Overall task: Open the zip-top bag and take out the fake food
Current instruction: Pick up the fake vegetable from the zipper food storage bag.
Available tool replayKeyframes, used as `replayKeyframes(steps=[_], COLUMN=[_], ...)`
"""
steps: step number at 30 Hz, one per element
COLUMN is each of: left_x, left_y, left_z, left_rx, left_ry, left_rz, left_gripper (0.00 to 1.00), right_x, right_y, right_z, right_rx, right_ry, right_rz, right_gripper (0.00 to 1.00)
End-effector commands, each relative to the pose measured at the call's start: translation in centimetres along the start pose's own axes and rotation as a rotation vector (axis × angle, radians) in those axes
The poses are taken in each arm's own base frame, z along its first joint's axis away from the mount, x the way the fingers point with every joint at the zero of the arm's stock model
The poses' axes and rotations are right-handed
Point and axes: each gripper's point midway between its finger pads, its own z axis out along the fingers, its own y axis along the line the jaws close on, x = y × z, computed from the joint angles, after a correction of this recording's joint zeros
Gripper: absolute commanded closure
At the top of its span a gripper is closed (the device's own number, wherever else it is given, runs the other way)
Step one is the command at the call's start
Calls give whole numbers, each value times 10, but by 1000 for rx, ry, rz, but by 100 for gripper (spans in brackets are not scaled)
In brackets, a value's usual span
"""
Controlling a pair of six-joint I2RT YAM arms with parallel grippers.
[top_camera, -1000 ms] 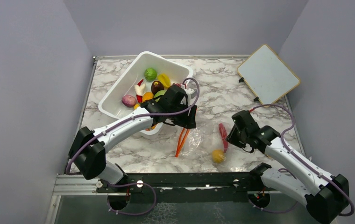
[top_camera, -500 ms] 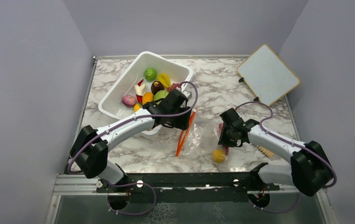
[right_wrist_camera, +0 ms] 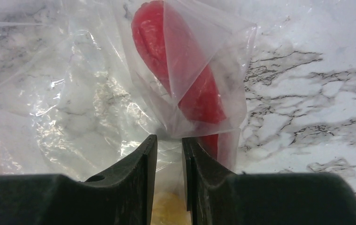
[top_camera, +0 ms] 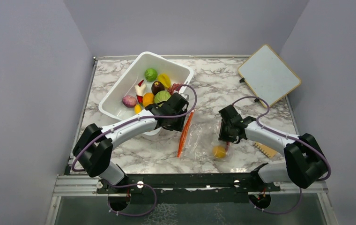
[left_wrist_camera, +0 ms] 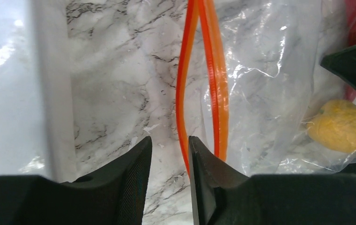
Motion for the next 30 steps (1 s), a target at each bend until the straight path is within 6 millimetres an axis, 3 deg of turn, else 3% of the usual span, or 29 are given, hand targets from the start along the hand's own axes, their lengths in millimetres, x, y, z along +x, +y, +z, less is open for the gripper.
replayKeyframes(steps=[1,4,7,12,18,24,30], left_x=[-13,-17,-7,13,22,2,7], left_y=[18,23,18,-1,-26,-50,-86], left_z=[-11,-15,-3,19,34,21,22], left_rx=[-100,-123,-94,1,90,225,426], left_ry=[-101,-137,-76,28,57,-73,-24], left_rz=[-74,-83,-53,-14,-13,-111,-134], left_gripper=[65,66,67,68,69,67,60], right_x=[-11,-11,-11,-12,-28,-43,-52], right_y=[-16,-17,-14,-4,6,-26,-46], right_z=[3,-1,-4,-12,-37,-58,-48], right_rx=[69,70,45,-15,-71,53,-12], right_ry=[-57,-67,-74,-73,-136,-251,-197], right_rz=[-20,-4,15,29,66,192,291], right_gripper=[73,73,73,73,73,71,71])
